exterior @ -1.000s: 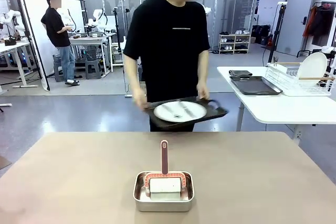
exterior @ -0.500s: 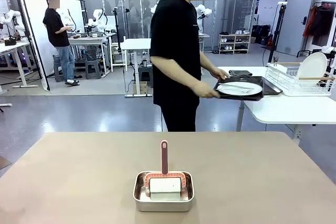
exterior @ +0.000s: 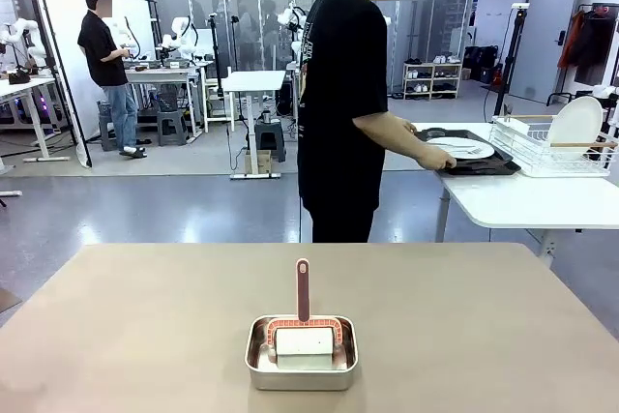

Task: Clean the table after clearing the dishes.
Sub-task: When the right (or left) Handle tray is removed, use the right hand (or left hand) to clean the right (or left) side of the table with the Lint Roller.

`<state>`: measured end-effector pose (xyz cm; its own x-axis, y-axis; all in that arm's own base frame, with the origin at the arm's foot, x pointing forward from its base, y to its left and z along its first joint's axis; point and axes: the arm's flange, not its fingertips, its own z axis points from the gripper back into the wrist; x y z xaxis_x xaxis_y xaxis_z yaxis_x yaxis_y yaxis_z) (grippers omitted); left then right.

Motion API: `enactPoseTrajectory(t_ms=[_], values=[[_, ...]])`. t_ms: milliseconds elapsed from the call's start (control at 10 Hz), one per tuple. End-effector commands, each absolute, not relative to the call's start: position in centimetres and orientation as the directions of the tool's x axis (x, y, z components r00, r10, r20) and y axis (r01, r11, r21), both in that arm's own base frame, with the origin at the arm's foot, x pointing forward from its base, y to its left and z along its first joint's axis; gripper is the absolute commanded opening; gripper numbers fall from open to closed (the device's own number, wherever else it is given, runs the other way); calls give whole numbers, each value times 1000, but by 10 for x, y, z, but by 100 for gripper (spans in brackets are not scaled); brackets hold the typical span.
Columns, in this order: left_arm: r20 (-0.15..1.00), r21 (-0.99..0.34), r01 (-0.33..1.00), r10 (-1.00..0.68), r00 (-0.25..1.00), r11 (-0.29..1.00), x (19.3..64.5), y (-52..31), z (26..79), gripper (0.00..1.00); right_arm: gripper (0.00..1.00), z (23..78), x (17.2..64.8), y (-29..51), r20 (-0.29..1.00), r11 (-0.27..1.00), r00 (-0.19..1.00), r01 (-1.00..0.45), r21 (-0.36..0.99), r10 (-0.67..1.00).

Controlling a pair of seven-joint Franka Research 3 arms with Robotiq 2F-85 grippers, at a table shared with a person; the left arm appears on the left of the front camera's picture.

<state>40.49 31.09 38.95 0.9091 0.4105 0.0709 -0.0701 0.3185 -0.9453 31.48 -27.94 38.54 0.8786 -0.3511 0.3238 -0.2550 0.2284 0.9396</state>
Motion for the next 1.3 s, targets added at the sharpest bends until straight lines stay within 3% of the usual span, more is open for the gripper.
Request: enactPoseTrajectory(t_ms=[0, 300, 700, 1000, 1200], values=[[74, -946, -68, 413, 908, 318, 402, 312, 391, 100, 93, 389, 310, -276, 332, 223, 873, -265, 938, -359], [71, -945, -70, 410, 909, 318, 405, 311, 390, 100, 93, 389, 310, -276, 332, 223, 873, -265, 938, -359], [298, -796, 264, -28, 954, 545, 434, 200, 464, 100, 93, 389, 310, -276, 332, 223, 873, -265, 938, -359], [333, -658, 448, -300, 894, 606, 483, 92, 502, 100, 93, 389, 310, -276, 332, 223, 873, -265, 938, -359], [356, -527, 638, -536, 766, 562, 492, 5, 528, 100, 93, 389, 310, -276, 332, 223, 873, -265, 938, -359]])
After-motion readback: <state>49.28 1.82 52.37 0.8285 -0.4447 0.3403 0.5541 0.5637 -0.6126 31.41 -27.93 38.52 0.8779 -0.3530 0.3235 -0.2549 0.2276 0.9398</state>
